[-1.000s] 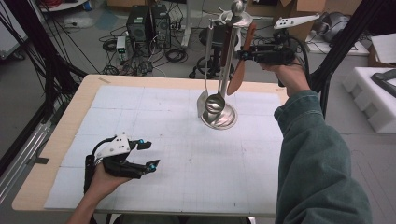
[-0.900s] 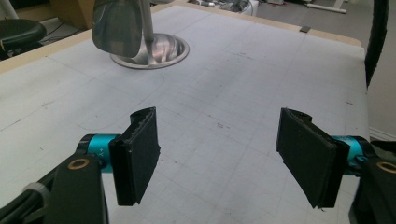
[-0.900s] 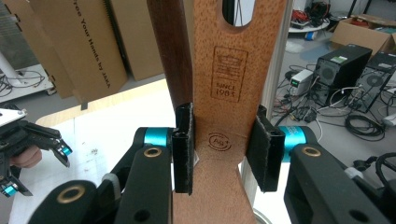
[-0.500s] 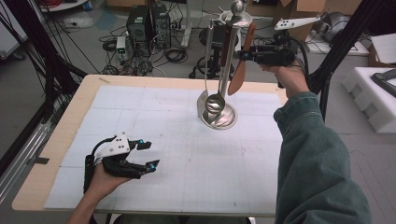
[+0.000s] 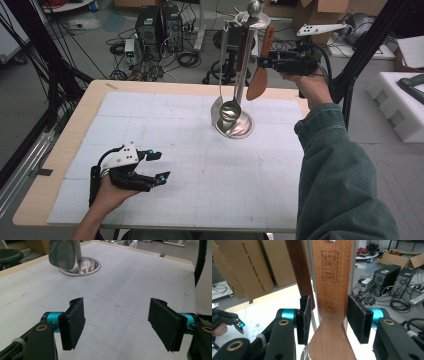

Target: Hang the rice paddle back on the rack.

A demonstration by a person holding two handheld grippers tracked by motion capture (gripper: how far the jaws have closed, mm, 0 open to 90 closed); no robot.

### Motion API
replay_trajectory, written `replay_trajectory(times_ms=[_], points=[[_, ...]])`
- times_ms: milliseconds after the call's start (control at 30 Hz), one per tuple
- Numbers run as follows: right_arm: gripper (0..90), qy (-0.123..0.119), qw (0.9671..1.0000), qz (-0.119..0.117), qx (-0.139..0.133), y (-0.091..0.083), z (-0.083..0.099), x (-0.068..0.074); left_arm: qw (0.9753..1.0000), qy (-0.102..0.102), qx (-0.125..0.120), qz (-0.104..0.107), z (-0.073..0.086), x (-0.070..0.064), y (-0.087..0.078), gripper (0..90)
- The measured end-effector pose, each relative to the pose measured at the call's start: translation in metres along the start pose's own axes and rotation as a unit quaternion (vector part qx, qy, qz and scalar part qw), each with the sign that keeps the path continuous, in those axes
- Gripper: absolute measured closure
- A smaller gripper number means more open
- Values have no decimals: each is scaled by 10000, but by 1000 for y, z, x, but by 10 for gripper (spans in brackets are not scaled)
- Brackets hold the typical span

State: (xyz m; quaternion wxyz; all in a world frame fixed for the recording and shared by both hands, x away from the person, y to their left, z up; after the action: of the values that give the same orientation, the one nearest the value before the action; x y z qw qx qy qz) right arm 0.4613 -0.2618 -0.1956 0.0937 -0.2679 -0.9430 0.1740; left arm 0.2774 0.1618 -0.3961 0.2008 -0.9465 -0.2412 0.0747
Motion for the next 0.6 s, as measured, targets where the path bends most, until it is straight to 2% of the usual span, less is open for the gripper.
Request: replay_trajectory(times_ms=[167,200,333,500,600], points=[[495,45,9999,112,-81,-6,5,1,10000,7,21,17,0,0,0,295],[442,161,9996,167,-136,-9,8,1,10000,2,19,21,0,0,0,294],[386,233,9991,300,-183,-13,12,2,10000,-2,15,15,0,0,0,293],[375,223,9990,298,-231,-14,20,4,10000,0,13,16,0,0,0,294],[336,249,9990,313,-186,-11,26,5,10000,7,18,8,0,-1,-1,292]])
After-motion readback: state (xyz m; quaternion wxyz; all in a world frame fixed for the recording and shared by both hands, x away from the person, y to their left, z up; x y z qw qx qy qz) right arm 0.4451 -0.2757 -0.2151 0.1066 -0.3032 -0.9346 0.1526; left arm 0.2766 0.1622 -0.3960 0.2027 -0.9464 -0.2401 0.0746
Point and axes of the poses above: each handheld gripper's, and its own axes: y roughly forward along the jaws, z roughly out of its underside, x roughly to its left, the point moved 2 cm from there along y, roughly forward along the jaws, and after that the axes turned 3 degrees about x, right-handed, at the moved point
